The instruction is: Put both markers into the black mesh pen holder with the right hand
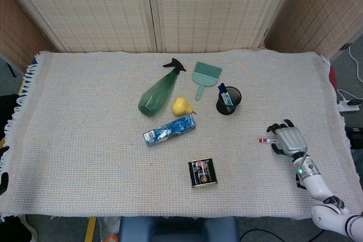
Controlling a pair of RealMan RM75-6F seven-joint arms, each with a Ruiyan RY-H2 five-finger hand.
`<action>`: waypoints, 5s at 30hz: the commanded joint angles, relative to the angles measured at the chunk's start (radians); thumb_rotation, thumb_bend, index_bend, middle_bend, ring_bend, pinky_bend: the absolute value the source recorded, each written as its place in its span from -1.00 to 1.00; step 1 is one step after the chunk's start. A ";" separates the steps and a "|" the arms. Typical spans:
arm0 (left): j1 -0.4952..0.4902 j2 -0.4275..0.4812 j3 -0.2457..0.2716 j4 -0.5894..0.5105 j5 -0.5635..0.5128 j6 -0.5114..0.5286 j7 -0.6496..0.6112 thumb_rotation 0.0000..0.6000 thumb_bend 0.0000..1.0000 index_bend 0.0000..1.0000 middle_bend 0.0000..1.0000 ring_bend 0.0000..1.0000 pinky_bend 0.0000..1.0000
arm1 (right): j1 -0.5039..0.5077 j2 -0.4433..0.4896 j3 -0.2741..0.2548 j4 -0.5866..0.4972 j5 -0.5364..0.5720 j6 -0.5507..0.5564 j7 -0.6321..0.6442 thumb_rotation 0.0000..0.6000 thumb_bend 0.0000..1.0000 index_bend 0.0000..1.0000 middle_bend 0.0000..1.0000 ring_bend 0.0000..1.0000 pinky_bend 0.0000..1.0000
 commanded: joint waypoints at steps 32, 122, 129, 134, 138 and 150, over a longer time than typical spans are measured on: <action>0.002 0.002 0.000 -0.003 0.004 0.007 0.005 1.00 0.02 -0.70 -0.97 -1.00 -0.46 | 0.125 0.021 0.000 -0.078 0.341 -0.170 -0.278 1.00 -0.34 -0.34 -0.51 -0.55 -0.84; 0.010 0.018 -0.006 -0.013 0.000 0.019 -0.017 1.00 0.03 -0.70 -0.97 -1.00 -0.46 | 0.353 -0.236 0.277 0.258 -0.046 0.144 0.655 1.00 -0.15 0.28 -0.46 -0.27 -0.61; 0.009 0.016 -0.007 -0.007 -0.005 0.015 -0.017 1.00 0.02 -0.70 -0.97 -1.00 -0.46 | 0.357 -0.322 0.240 0.431 -0.072 0.118 0.817 1.00 -0.14 0.28 -0.46 -0.26 -0.61; 0.008 0.015 -0.008 -0.006 -0.009 0.014 -0.014 1.00 0.02 -0.70 -0.97 -1.00 -0.46 | 0.352 -0.366 0.213 0.530 -0.083 0.091 0.904 1.00 -0.14 0.28 -0.45 -0.26 -0.61; 0.007 0.013 -0.008 -0.005 -0.014 0.008 -0.008 1.00 0.02 -0.70 -0.97 -1.00 -0.46 | 0.347 -0.392 0.183 0.601 -0.099 0.074 0.909 1.00 -0.14 0.22 -0.45 -0.29 -0.62; 0.006 0.012 -0.008 -0.005 -0.017 0.005 -0.004 1.00 0.02 -0.70 -0.97 -1.00 -0.46 | 0.353 -0.380 0.167 0.595 -0.097 0.025 0.837 1.00 -0.28 -0.80 -0.72 -0.71 -1.00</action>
